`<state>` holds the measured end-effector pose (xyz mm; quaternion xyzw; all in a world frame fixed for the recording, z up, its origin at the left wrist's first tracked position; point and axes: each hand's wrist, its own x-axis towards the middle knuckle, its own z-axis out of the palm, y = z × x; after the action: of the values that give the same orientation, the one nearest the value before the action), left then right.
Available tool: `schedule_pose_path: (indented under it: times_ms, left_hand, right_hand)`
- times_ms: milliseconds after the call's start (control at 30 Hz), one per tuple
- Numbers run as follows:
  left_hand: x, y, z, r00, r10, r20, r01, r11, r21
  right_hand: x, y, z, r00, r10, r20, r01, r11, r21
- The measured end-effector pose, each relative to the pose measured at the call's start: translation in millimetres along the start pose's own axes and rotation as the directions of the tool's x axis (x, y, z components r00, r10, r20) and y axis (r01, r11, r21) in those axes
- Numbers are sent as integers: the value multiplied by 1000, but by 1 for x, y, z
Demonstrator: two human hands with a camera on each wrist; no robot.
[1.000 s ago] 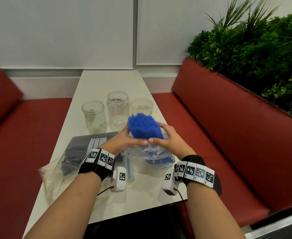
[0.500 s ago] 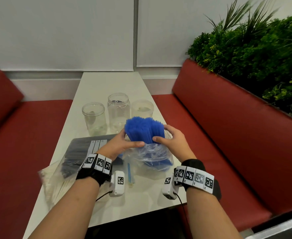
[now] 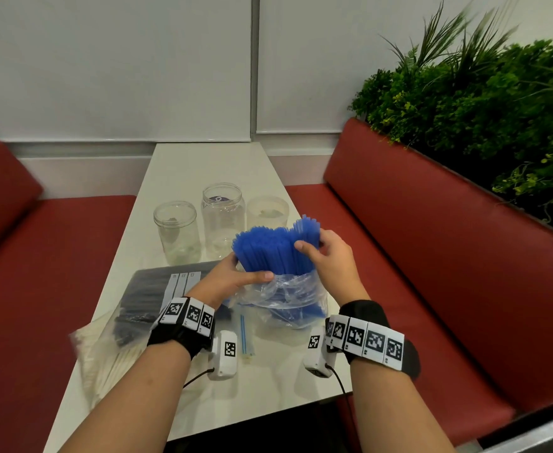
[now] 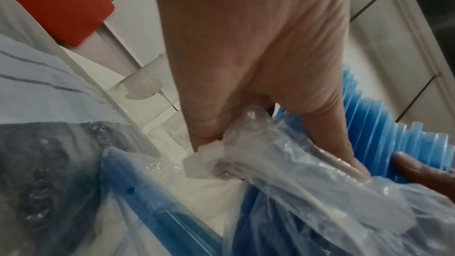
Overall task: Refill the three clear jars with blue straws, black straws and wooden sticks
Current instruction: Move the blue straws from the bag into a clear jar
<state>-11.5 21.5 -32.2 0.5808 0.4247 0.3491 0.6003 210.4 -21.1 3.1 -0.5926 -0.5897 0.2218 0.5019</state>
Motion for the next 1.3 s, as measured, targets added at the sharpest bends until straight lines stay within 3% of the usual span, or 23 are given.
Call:
schedule_pose_path:
  times_ms: [200,400,567,767,900,1033,1167,1300]
  left_hand:
    - [-1,-2,-5,1000,-14,-5,14,1000,13]
    - [-3,-3,-7,1000,-18,-23,18,1000,-8]
    - [-6,0,-7,1000,-26,-4,26,1000,8]
    - [-7,0,-8,999,-27,-25,27,1000,7]
    - [-7,1,-9,1000,-27,-7,27,999,36]
    - [-6,4,-8,999,-36,-6,36,998,58]
    - [-7,3,-9,999,-42,14,41,997,66]
    - [-7,3,-13,998,-66,8,66,996,68]
  right_hand:
    - [-1,-8,5,999,34,29,-36,997,69]
    - [-4,-7,4,989,110,99,-97,987,-127]
    - [-1,-10,4,999,53,11,-52,998,-41]
    - [-5,-8,10,977,155,147,-132,979,-158]
    - [9,-21,4,997,35,68,-31,998,-59]
    - [22,-36,6,1000,-24,20,20,982,189]
    - [21,-36,13,998,2,59,-11,988,151]
    - [36,-69,3,999,-34,3,32,962,273]
